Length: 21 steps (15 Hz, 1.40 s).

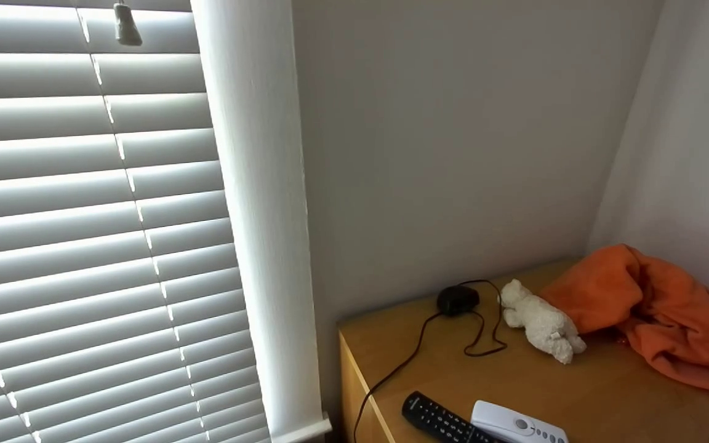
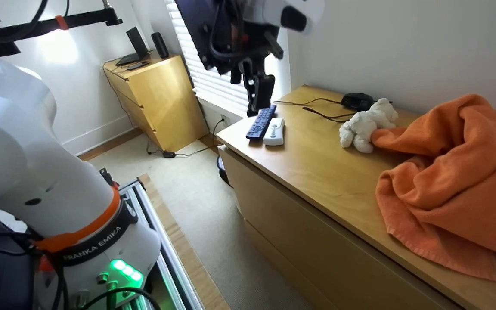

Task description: Open the topmost drawer

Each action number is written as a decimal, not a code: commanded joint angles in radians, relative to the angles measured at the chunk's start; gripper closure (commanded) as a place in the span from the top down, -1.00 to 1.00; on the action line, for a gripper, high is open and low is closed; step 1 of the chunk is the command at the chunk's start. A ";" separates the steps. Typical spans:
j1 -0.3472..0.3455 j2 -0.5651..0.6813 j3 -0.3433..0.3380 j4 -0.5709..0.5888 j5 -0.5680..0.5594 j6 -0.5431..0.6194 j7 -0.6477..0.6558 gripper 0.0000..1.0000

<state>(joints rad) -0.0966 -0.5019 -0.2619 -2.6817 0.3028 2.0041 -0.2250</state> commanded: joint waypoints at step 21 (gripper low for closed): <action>-0.223 0.569 -0.234 0.039 0.397 0.095 -0.654 1.00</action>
<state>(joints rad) -0.2610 0.0722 -0.5536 -2.6416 0.7072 2.0971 -0.8850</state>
